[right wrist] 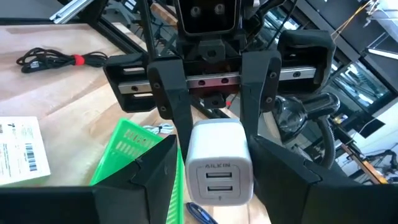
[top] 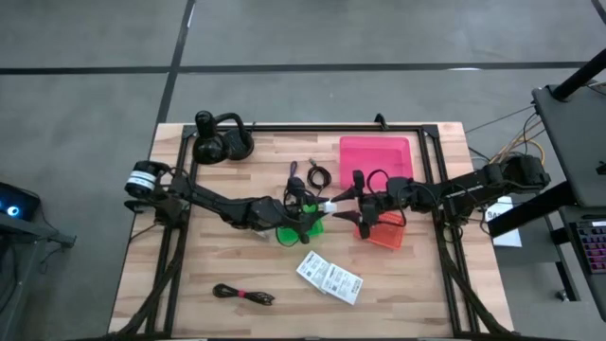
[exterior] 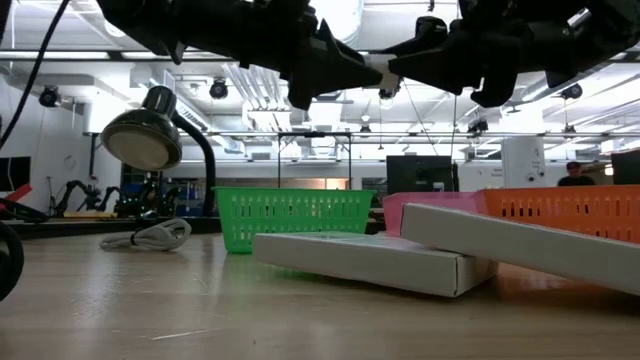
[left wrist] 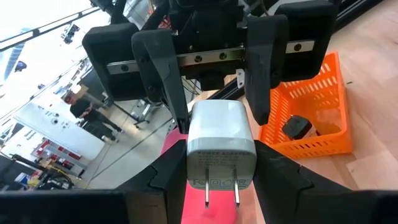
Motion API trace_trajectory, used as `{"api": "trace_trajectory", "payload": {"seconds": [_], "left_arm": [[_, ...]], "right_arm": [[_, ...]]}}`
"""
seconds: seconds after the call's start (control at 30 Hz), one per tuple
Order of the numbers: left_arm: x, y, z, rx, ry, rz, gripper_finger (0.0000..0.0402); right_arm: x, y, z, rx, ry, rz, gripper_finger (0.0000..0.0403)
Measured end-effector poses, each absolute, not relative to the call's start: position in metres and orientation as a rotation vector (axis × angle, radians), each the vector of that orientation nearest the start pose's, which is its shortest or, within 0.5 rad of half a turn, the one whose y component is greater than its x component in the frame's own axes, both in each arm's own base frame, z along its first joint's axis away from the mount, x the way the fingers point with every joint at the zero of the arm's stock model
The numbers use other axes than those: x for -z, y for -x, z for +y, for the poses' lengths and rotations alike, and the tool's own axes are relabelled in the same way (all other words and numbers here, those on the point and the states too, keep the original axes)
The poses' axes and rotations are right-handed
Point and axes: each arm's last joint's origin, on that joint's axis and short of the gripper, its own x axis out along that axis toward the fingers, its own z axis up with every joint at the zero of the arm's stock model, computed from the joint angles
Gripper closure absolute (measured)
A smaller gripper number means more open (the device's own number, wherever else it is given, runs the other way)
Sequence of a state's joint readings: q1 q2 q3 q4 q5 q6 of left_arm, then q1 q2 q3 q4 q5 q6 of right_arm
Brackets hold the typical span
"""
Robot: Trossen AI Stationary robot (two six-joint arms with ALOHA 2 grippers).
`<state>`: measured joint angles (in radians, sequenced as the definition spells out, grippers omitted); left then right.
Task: Pick and place items into bin
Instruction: Put the white charger adapter into the orange bin
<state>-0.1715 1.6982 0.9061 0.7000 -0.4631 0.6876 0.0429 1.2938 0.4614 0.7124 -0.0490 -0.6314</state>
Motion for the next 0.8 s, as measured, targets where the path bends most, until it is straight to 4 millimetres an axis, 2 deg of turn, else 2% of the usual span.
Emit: {"api": "trace_trajectory", "payload": {"seconds": [0.17, 0.5, 0.73, 0.8], "left_arm": [[-0.2255, -0.3585, -0.0502, -0.206, -0.709, 0.166, 0.0268], [-0.2266, -0.359, -0.05, -0.193, -0.707, 0.155, 0.0268], [-0.229, -0.3592, -0.0495, -0.206, -0.692, 0.134, 0.0268], [-0.229, -0.3592, -0.0496, -0.205, -0.693, 0.133, 0.0268]], "right_arm": [[-0.204, -0.2526, 0.0123, -0.128, 0.574, 0.101, 0.0216], [-0.2045, -0.2527, 0.0118, -0.111, 0.582, 0.1, 0.0218], [-0.2051, -0.2528, 0.0109, -0.074, 0.594, 0.105, 0.0264], [-0.2051, -0.2528, 0.011, -0.075, 0.602, 0.105, 0.0264]]}}
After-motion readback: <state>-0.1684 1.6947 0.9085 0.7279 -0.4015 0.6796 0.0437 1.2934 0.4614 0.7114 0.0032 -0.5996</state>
